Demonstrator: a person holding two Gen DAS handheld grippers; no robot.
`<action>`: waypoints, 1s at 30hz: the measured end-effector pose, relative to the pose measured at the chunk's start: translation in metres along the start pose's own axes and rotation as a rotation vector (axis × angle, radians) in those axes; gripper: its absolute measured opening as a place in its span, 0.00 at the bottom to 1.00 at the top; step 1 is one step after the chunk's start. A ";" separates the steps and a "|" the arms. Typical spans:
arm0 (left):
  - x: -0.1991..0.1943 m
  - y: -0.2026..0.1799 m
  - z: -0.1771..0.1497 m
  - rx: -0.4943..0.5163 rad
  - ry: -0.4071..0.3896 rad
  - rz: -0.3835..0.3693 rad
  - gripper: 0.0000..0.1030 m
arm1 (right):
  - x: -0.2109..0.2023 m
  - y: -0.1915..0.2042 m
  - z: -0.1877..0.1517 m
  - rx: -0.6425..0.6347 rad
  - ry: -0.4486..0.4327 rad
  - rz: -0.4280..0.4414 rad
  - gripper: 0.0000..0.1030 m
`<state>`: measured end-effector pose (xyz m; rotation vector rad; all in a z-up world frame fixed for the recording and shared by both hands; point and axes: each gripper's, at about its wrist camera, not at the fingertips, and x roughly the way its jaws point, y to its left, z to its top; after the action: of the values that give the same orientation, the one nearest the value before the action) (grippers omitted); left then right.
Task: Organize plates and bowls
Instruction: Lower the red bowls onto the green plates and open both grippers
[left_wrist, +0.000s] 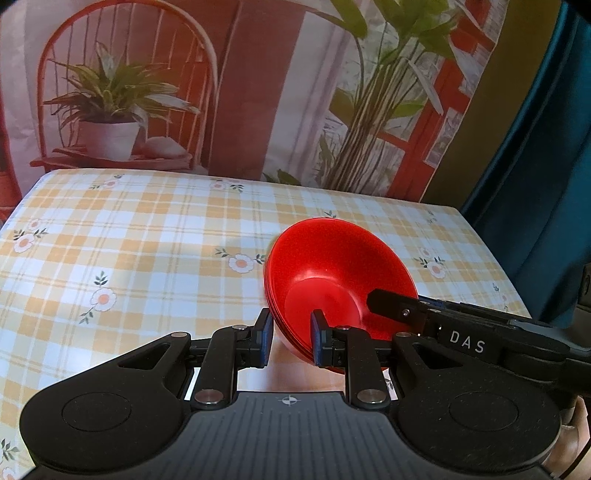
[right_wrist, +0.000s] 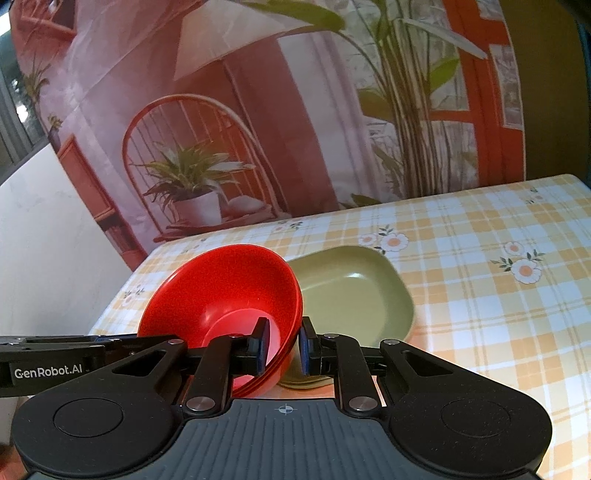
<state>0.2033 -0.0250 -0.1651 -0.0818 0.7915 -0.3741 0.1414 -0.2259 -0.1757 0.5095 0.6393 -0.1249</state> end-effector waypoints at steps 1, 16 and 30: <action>0.003 -0.002 0.001 0.004 0.004 -0.004 0.22 | 0.001 -0.004 0.001 0.007 -0.002 -0.002 0.16; 0.065 -0.018 0.030 0.027 0.074 -0.053 0.22 | 0.033 -0.045 0.028 -0.009 0.025 -0.075 0.16; 0.083 -0.016 0.028 0.067 0.097 0.006 0.22 | 0.058 -0.049 0.024 -0.004 0.060 -0.081 0.16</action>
<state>0.2713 -0.0713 -0.1985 0.0015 0.8737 -0.4011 0.1873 -0.2779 -0.2142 0.4855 0.7186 -0.1851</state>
